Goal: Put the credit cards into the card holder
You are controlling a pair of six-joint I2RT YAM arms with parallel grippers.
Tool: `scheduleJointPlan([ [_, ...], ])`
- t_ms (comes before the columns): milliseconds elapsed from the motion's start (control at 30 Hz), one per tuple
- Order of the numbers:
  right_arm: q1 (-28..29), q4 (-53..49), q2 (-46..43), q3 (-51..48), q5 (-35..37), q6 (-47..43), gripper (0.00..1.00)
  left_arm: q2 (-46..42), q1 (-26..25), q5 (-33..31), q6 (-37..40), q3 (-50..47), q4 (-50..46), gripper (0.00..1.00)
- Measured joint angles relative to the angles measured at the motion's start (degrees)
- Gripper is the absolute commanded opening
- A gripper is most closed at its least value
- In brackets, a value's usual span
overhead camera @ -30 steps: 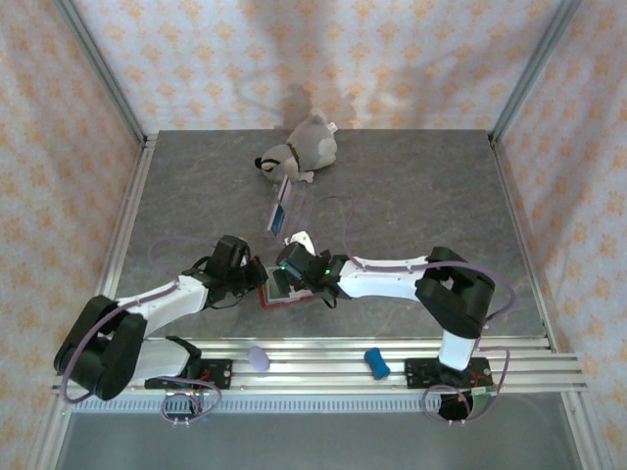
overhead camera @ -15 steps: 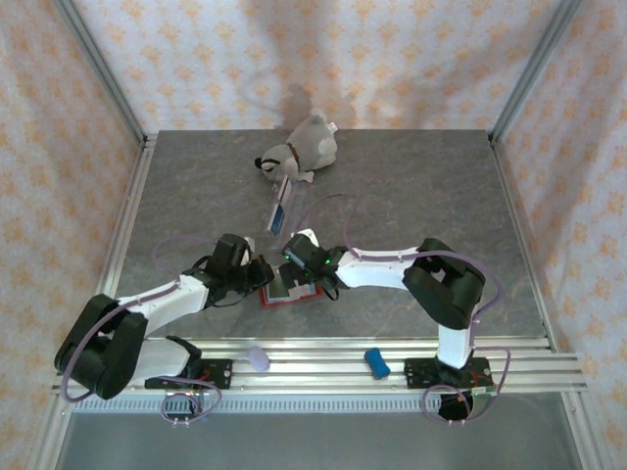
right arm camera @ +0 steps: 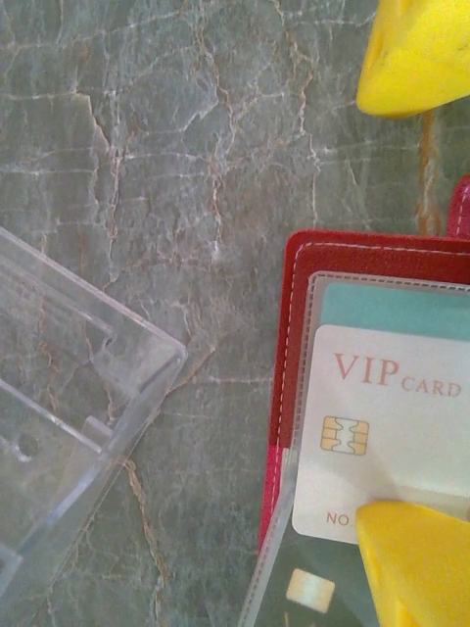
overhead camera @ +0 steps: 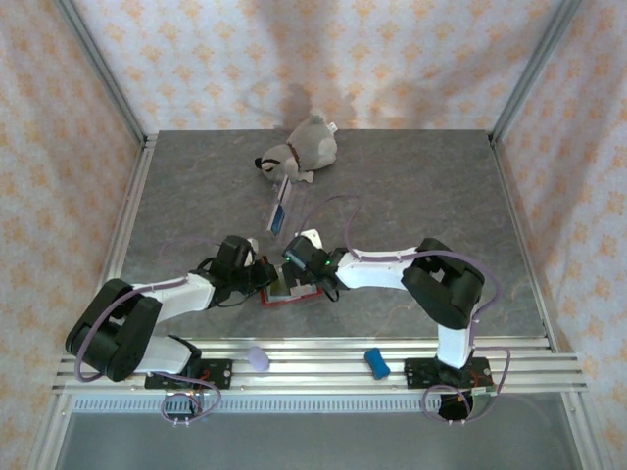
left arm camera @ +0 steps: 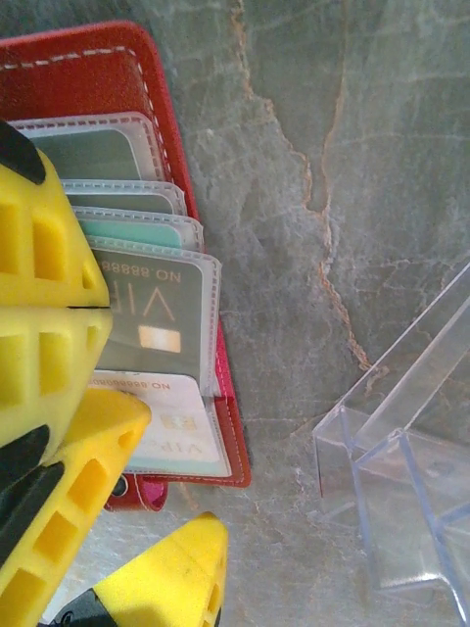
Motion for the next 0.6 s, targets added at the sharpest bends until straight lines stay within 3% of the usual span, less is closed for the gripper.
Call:
scheduleJointPlan([
  [300,0.0,-1.2,-1.8,-1.2,2.3,0.8,0.99,-2.4,0.0,-1.3,-0.3,-1.1,-1.2,0.00],
  [600,-0.1,-1.1,-3.9,-1.2,-4.5,-1.8,0.99,-2.9,0.0,-1.6,-0.4,-1.6,-1.4,0.00],
])
